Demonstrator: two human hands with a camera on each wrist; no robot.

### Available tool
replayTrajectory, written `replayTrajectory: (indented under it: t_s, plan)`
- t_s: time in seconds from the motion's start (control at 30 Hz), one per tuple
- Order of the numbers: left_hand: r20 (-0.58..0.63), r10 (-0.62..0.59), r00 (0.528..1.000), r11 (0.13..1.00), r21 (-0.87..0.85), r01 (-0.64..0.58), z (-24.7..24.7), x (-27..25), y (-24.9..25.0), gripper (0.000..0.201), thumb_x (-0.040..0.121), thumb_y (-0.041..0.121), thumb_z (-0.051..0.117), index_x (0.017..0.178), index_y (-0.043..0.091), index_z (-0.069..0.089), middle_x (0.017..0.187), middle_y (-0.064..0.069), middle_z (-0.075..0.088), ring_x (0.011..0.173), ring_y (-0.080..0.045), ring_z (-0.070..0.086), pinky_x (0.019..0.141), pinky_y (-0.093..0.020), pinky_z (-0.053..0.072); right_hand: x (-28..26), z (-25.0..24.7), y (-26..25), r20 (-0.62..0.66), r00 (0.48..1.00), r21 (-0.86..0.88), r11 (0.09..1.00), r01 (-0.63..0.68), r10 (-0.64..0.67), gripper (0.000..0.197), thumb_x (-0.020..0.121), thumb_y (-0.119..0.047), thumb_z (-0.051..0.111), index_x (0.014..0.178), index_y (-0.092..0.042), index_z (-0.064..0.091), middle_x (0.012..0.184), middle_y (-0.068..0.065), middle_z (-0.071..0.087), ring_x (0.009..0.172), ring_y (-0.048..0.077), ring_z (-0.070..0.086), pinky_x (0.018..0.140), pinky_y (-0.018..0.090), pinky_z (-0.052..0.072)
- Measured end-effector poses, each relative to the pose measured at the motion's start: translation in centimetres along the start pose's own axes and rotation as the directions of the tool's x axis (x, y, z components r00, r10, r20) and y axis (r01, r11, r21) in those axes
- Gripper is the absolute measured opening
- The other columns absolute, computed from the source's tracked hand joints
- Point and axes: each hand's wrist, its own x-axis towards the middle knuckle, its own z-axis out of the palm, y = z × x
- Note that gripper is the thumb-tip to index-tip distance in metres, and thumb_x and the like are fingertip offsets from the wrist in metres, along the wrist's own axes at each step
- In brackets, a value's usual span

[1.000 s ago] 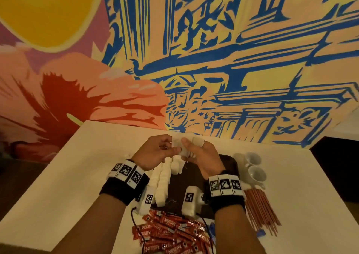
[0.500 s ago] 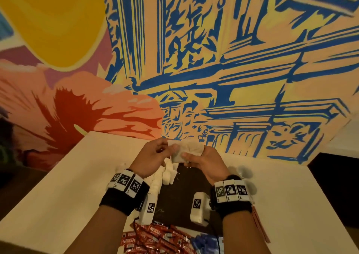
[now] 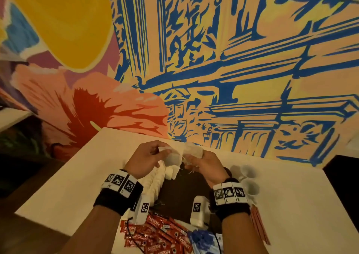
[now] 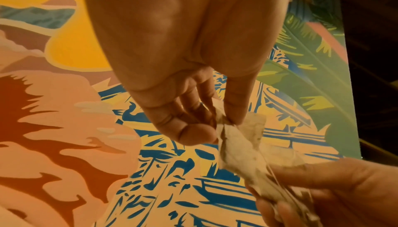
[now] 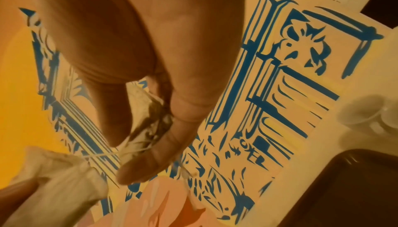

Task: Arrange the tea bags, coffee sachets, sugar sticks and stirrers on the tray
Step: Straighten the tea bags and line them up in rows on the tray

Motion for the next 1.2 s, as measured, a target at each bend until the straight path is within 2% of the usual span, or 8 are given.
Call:
replayTrajectory:
  t_s: [0.17,0.33,0.4,0.47,0.6,0.8,1.03,1.2]
  plan:
    - [-0.024,-0.07,0.997,0.996,0.054,0.071,-1.2,1.7,-1.9,0.008,0.094,0.012,0.068,0.1,0.011,0.072,0.087,-0.002,0.075,0.074,-0.008,0.067,0.058,-0.028,0.053,0.6,-0.9,2.2,-0.142,0.98,0.086,0.988,-0.131,0.143,0.029,0.097,0.008,0.051,0.092,-0.016,0.068,0.099,0.003,0.071,0.097,0.021,0.068,0.084,0.034,0.06]
    - [0.041,-0.186,0.982,0.97,0.165,0.177,-1.4,5.0,-6.7,0.003,0.094,0.012,0.067,0.095,0.01,0.069,0.084,-0.005,0.07,0.072,-0.014,0.063,0.058,-0.028,0.054,2.1,-0.8,3.6,-0.15,0.958,0.109,0.968,-0.228,0.243,0.03,0.094,0.014,0.047,0.092,-0.008,0.068,0.108,0.015,0.069,0.098,0.024,0.066,0.097,0.043,0.056]
    - [0.088,-0.232,0.969,0.948,0.244,0.205,-1.1,6.5,-8.9,0.005,0.094,0.015,0.067,0.094,0.01,0.068,0.086,-0.006,0.069,0.074,-0.017,0.063,0.06,-0.031,0.056,3.1,-0.7,4.3,-0.187,0.947,0.084,0.965,-0.25,0.262,0.023,0.094,0.015,0.049,0.098,0.0,0.065,0.116,0.027,0.065,0.088,0.021,0.065,0.086,0.034,0.06]
    - [0.126,-0.273,0.954,0.919,0.325,0.221,-0.6,7.8,-10.8,0.006,0.093,0.017,0.068,0.096,0.011,0.068,0.089,-0.005,0.067,0.076,-0.02,0.065,0.062,-0.032,0.057,3.9,-0.7,4.7,-0.214,0.937,0.069,0.961,-0.268,0.276,0.025,0.095,0.014,0.052,0.109,-0.003,0.064,0.114,0.017,0.067,0.089,0.02,0.064,0.076,0.026,0.06]
    - [0.143,-0.379,0.914,0.822,0.505,0.262,0.2,9.7,-14.7,0.011,0.093,0.027,0.066,0.102,0.02,0.065,0.099,-0.001,0.065,0.084,-0.024,0.069,0.064,-0.029,0.056,5.6,-1.2,5.4,-0.331,0.887,0.152,0.946,-0.287,0.323,0.028,0.095,0.009,0.054,0.113,-0.009,0.065,0.107,0.007,0.065,0.1,0.028,0.063,0.091,0.045,0.059]
    - [0.171,-0.483,0.858,0.728,0.623,0.286,1.5,11.4,-19.5,0.006,0.09,0.031,0.066,0.093,0.027,0.063,0.101,0.001,0.062,0.075,-0.015,0.059,0.061,-0.022,0.044,8.1,-2.6,6.2,-0.507,0.795,0.174,0.943,-0.283,0.332,0.033,0.095,0.002,0.058,0.127,-0.005,0.061,0.123,0.013,0.06,0.108,0.03,0.062,0.092,0.046,0.06]
    - [0.328,-0.525,0.786,0.682,0.714,0.158,4.0,13.4,-21.3,0.028,0.094,0.041,0.057,0.112,0.025,0.071,0.113,-0.001,0.067,0.106,-0.025,0.063,0.08,-0.028,0.047,9.1,-1.9,7.7,-0.474,0.828,0.04,0.947,-0.319,0.299,0.026,0.093,0.0,0.064,0.112,-0.017,0.069,0.113,0.008,0.071,0.104,0.025,0.067,0.088,0.039,0.06]
    - [0.304,-0.544,0.782,0.627,0.766,0.138,4.4,14.1,-22.5,0.028,0.094,0.037,0.056,0.115,0.025,0.071,0.12,-0.003,0.067,0.106,-0.026,0.064,0.085,-0.029,0.049,9.4,-1.9,7.8,-0.442,0.852,-0.002,0.949,-0.314,0.281,0.025,0.093,-0.001,0.065,0.107,-0.021,0.069,0.109,0.004,0.073,0.1,0.023,0.069,0.083,0.035,0.059]
